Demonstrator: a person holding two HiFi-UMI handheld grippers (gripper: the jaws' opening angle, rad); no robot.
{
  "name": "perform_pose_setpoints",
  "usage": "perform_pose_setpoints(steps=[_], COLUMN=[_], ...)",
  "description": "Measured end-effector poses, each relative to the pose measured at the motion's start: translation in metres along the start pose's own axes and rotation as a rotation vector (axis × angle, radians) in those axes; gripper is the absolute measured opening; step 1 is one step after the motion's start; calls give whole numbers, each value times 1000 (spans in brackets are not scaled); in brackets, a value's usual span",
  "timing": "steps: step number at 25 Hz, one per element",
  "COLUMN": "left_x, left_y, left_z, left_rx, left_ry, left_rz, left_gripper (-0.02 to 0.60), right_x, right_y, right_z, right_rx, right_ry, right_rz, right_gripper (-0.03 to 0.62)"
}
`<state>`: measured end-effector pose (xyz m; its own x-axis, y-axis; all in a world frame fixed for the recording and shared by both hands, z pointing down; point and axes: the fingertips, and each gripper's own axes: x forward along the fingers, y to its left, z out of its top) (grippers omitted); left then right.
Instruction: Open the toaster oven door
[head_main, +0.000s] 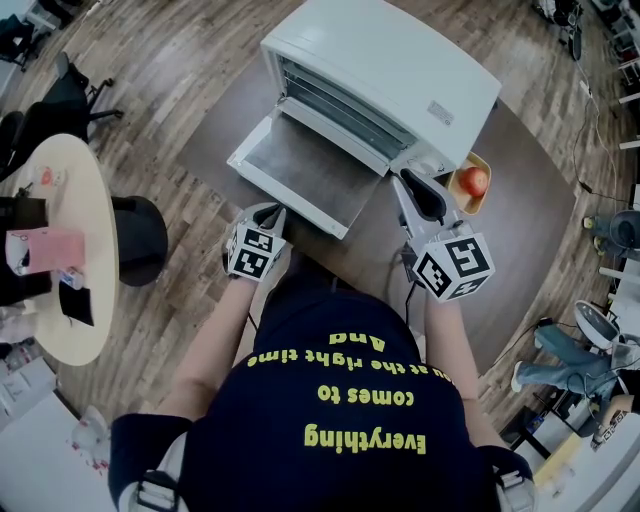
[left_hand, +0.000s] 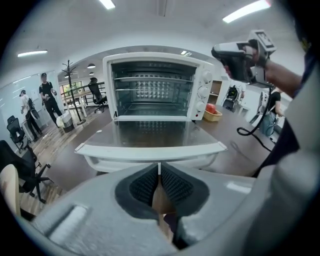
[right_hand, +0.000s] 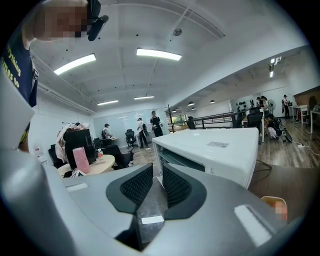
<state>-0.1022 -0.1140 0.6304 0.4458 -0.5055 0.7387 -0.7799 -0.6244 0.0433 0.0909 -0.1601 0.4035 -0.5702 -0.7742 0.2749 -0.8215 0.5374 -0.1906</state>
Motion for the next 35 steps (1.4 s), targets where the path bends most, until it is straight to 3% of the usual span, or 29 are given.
perform_pose_setpoints(steps=[13,21,30,35], left_x=[-48,-85,-118,-132], left_y=[-1,7,9,14], left_z=[97,164,220,233], left_rx=[48,40,34,33], left_ry=[-290,-469,-621,-668], left_rz=[28,53,76,94], left_gripper=[3,3,3,3], right_x=[-2,-10,-17,-20], right_y=[0,-4,-6,-3], right_z=[6,20,33,36], right_rx=[-11,-42,-57,-64], right_ry=[-26,-86,-130,-141], right_rz=[-8,-55,-70,-85], right_gripper=[71,12,12,12])
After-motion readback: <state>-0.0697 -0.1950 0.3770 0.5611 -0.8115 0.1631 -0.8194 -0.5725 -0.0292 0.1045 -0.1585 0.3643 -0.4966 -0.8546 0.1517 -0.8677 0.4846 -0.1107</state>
